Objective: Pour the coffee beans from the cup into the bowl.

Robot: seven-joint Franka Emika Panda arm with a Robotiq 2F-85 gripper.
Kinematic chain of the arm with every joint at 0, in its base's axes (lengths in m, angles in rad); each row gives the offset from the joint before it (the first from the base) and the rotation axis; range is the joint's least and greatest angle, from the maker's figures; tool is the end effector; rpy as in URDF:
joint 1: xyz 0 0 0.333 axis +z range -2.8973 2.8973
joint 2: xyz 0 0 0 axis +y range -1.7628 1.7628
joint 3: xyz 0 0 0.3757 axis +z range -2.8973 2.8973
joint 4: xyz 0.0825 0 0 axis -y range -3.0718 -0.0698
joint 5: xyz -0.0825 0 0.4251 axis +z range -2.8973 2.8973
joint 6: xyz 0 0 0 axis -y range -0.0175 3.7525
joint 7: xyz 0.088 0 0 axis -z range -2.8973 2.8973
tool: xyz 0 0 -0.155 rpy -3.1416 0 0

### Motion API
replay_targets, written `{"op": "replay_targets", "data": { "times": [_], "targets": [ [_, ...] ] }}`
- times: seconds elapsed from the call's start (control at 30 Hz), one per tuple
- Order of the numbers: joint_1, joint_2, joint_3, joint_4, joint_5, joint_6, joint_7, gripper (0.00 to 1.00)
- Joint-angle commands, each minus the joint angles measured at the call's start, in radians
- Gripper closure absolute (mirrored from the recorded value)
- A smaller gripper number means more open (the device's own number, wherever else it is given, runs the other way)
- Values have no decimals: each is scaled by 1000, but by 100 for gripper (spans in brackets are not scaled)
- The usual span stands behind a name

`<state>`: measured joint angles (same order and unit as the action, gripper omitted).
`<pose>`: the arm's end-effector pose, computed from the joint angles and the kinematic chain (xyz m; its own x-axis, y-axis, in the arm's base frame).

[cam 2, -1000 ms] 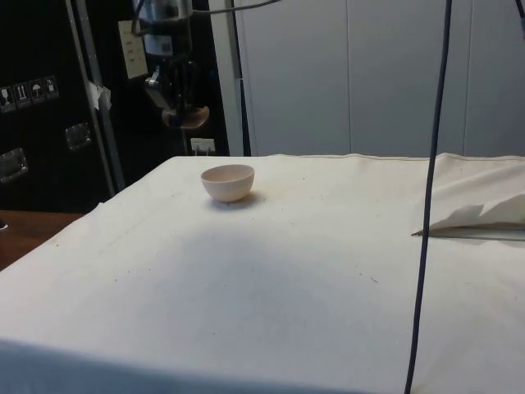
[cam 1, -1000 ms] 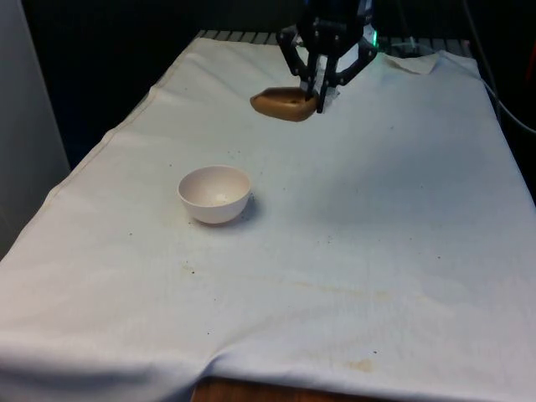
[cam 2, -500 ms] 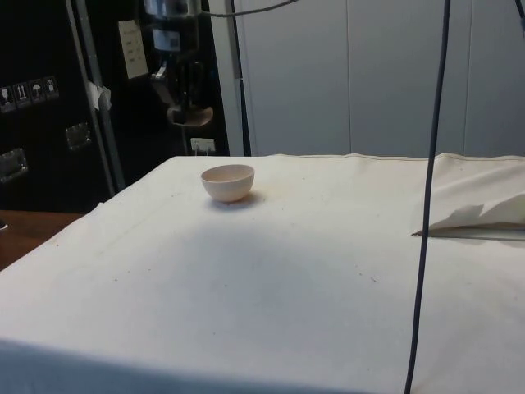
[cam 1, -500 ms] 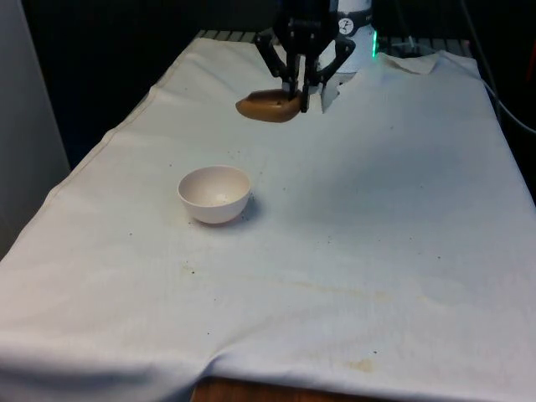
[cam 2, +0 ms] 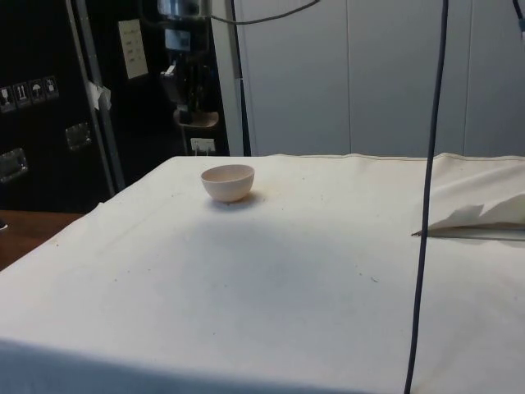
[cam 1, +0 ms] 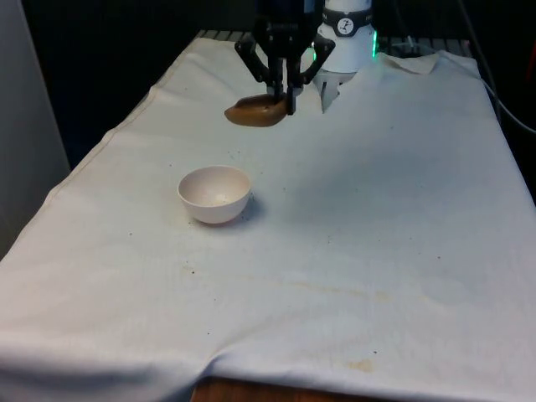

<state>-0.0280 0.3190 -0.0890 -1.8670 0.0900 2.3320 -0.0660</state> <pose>0.6968 -0.0737 0.3462 0.9835 -0.1031 0.1487 -0.0988 -0.9945 -0.0359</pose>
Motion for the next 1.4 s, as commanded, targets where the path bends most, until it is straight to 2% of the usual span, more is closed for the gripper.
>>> {"op": "replay_targets", "data": {
  "times": [0.0,0.03,0.07,0.23,0.27,0.3,0.57,0.6,0.63,0.83,0.87,0.9,1.1,1.13,1.17,1.2,1.23,1.37],
  "targets": [
    [0,2,-5,-1,11,3,-11,98],
    [-10,3,0,-6,36,17,-33,98],
    [-11,5,-4,-6,49,19,-45,98],
    [-11,18,-30,-6,121,21,-113,98],
    [-2,19,-40,-2,111,10,-106,98],
    [-13,23,-38,-6,147,21,-138,98],
    [-15,44,-72,-4,245,16,-233,98],
    [-6,43,-79,-2,226,10,-218,98],
    [-16,49,-79,-3,269,14,-257,98],
    [-19,65,-106,-2,359,4,-340,98],
    [-10,66,-115,-2,345,6,-331,98],
    [-20,68,-110,-2,372,2,-353,98],
    [-24,83,-131,0,446,-9,-421,98],
    [-26,89,-139,1,472,-14,-446,98],
    [-26,92,-143,2,486,-17,-458,98],
    [-15,91,-153,-2,477,-10,-452,98],
    [-26,95,-148,2,499,-20,-470,98],
    [-29,111,-168,7,560,-35,-528,98]
  ]
}}
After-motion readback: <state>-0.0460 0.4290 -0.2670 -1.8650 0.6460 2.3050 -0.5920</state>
